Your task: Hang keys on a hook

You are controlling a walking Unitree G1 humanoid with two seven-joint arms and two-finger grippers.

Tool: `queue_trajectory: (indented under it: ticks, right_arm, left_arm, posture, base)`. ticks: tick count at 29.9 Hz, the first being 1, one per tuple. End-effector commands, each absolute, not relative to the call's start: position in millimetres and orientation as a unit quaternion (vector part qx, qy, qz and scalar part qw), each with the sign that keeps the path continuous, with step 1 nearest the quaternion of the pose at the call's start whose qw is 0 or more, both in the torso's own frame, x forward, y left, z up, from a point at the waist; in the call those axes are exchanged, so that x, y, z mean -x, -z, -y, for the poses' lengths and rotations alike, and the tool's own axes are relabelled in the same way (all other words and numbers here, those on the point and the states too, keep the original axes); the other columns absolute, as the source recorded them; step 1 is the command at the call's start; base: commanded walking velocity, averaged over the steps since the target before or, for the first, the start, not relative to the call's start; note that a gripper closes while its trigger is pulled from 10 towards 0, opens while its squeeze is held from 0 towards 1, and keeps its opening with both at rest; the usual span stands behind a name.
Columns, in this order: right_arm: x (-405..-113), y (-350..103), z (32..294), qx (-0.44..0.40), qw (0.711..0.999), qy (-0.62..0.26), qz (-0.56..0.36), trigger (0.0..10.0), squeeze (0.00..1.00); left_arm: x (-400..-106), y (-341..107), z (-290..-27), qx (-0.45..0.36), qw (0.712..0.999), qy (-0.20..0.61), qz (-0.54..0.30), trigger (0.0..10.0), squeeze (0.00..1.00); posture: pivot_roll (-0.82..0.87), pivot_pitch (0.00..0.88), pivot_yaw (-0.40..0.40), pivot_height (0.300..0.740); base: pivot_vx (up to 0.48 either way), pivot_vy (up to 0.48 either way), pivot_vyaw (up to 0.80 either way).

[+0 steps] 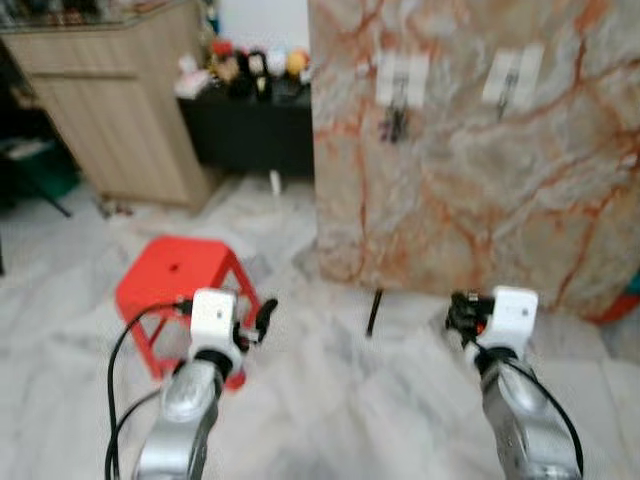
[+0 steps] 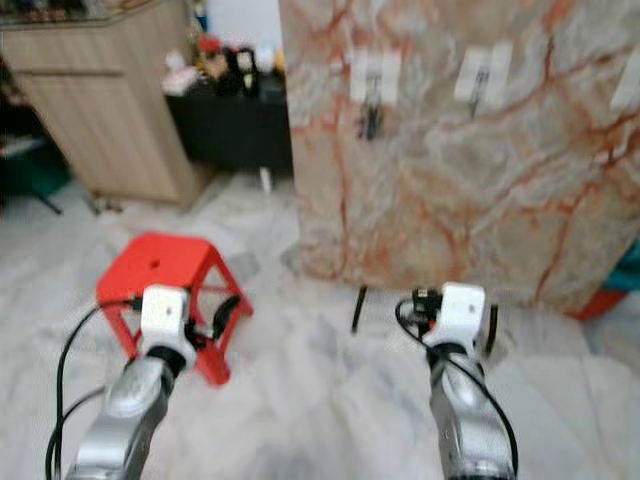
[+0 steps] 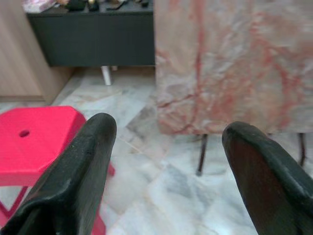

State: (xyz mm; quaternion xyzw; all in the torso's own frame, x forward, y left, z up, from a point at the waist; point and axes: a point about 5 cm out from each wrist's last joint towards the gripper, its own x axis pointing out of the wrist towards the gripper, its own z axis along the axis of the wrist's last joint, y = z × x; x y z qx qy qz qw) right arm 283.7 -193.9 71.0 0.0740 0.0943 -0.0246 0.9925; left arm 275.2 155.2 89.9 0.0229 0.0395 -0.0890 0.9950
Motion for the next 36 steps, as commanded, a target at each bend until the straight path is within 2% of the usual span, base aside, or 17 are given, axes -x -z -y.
queue_trajectory:
  ticks: [1, 8, 13, 23, 29, 36]
  right_arm:
    - [-287, -79, 192, -0.077, 0.994, 0.024, -0.078, 10.0, 0.0]
    - [-288, -81, 189, -0.08, 0.994, 0.022, -0.076, 10.0, 0.0]
    - [-288, -80, 188, -0.08, 0.993, 0.021, -0.08, 10.0, 0.0]
    - [-291, -81, 185, -0.082, 0.993, 0.016, -0.079, 10.0, 0.0]
    - [-293, -82, 184, -0.08, 0.994, 0.011, -0.078, 10.0, 0.0]
    - [-302, -94, 175, -0.066, 0.994, -0.054, -0.07, 10.0, 0.0]
  left_arm:
    - [-278, -98, -153, -0.026, 0.995, 0.097, -0.024, 10.0, 0.0]
    - [-281, -104, -145, -0.029, 0.993, 0.115, -0.014, 10.0, 0.0]
    - [-282, -104, -144, -0.037, 0.992, 0.117, -0.017, 10.0, 0.0]
    - [-286, -117, -125, -0.044, 0.985, 0.169, 0.0, 10.0, 0.0]
    - [-287, -119, -120, -0.059, 0.981, 0.184, 0.002, 10.0, 0.0]
    - [-287, -122, -105, -0.073, 0.972, 0.225, 0.003, 10.0, 0.0]
  posture:
    - [0.01, 0.01, -0.01, 0.74]
    - [0.01, 0.009, -0.009, 0.74]
    - [0.01, 0.009, -0.007, 0.74]
    - [0.02, 0.001, -0.007, 0.74]
    - [0.02, 0.0, -0.012, 0.74]
    - [0.02, 0.0, -0.024, 0.74]
  base:
    - [-0.322, 0.0, 0.0]
    - [-0.324, 0.0, 0.0]
    - [0.0, 0.0, 0.0]
    - [0.0, 0.0, -0.73]
    - [0.0, 0.0, 0.0]
    - [0.0, 0.0, 0.0]
